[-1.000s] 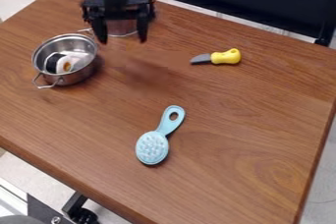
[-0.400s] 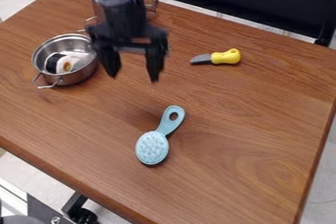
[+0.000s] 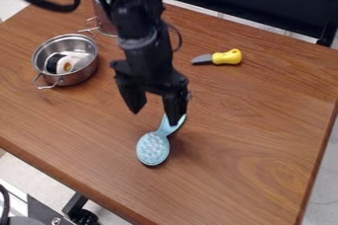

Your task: Moved the blue brush on the lower left side of the table

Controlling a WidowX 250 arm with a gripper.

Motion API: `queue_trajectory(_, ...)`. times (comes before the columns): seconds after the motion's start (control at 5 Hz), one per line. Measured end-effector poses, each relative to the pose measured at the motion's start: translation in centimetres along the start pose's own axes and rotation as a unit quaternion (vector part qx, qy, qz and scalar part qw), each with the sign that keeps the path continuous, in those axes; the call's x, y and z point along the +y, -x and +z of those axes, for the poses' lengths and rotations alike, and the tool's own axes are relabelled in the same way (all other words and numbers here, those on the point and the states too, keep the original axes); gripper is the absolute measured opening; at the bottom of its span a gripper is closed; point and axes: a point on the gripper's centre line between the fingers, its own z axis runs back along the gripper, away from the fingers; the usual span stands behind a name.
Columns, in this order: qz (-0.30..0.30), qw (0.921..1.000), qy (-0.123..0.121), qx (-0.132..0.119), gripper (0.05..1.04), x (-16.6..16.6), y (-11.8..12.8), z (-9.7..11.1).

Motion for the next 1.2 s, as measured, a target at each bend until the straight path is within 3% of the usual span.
queue_trajectory(0.2, -0.005, 1.0, 0.001, -0.007, 0.999, -0.5, 0.2, -0.7)
queue_trajectory(0.4, -0.004, 0.9997, -0.02, -0.013, 0.999, -0.8, 0.6, -2.0)
queue_trajectory(0.6, 0.003, 0.9997, -0.019, -0.013, 0.999, -0.9, 0.6, -2.6)
queue_trajectory(0.8, -0.001, 0.9995, -0.026, 0.017, 0.999, -0.7, 1.4, -3.4)
queue_trajectory(1.0, 0.003, 0.9993, -0.038, 0.002, 0.999, -0.5, 1.5, -3.8)
queue_trajectory(1.2, 0.005, 0.9988, -0.047, 0.015, 0.944, -0.2, 1.8, -4.4)
